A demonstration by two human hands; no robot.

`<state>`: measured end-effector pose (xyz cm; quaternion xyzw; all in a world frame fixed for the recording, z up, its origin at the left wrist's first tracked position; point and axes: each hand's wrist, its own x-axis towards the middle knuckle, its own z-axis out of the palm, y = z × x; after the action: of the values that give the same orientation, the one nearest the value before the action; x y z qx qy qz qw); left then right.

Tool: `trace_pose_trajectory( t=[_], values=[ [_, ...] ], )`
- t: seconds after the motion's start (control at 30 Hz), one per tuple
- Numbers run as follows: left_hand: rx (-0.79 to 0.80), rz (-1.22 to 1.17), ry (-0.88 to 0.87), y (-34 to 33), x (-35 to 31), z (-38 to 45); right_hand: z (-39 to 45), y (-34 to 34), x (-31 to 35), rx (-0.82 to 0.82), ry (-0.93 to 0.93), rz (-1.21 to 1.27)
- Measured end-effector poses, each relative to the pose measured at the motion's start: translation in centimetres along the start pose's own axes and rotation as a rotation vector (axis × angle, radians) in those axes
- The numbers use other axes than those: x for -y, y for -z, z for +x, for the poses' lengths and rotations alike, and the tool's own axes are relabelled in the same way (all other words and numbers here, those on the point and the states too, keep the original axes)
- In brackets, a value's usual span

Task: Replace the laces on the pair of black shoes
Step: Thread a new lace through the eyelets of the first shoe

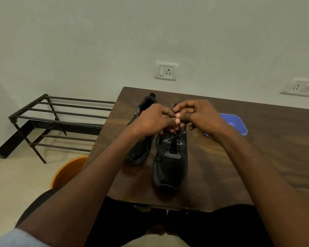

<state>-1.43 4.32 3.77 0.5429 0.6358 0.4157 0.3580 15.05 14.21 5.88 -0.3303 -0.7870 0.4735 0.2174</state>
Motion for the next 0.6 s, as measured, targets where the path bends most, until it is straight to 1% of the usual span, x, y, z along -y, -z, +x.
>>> trace_pose_trajectory(
  t=[0.1,0.17,0.23,0.27,0.33,0.4,0.43,0.5,0.6],
  values=[
    [-0.067,-0.125,0.012,-1.0,0.4,0.4,0.3,-0.1,-0.3,-0.064,0.014,-0.012],
    [-0.134,-0.105,0.022,-1.5,0.8,0.7,0.6,0.1,-0.9,-0.122,0.0,-0.065],
    [-0.198,-0.036,0.032,-1.9,1.3,1.0,1.1,0.2,-1.9,-0.192,0.019,-0.275],
    [-0.233,0.004,0.028,-2.1,1.4,1.1,1.3,0.2,-2.3,-0.181,0.021,-0.407],
    [-0.294,0.084,-0.006,-2.5,1.8,1.3,1.5,-0.1,-3.1,-0.046,-0.037,-0.568],
    [-0.292,0.116,-0.033,-2.9,2.0,1.4,1.6,-0.3,-3.6,0.1,-0.112,-0.595],
    [-0.274,0.128,-0.041,-3.0,2.2,1.4,1.7,-0.5,-3.8,0.131,-0.128,-0.593],
    [-0.252,0.157,-0.043,-3.2,2.7,1.5,1.9,-0.7,-3.9,0.124,-0.137,-0.591],
    [-0.252,0.201,-0.011,-3.6,3.1,1.9,2.2,-0.7,-4.2,0.07,-0.143,-0.6]
  ],
)
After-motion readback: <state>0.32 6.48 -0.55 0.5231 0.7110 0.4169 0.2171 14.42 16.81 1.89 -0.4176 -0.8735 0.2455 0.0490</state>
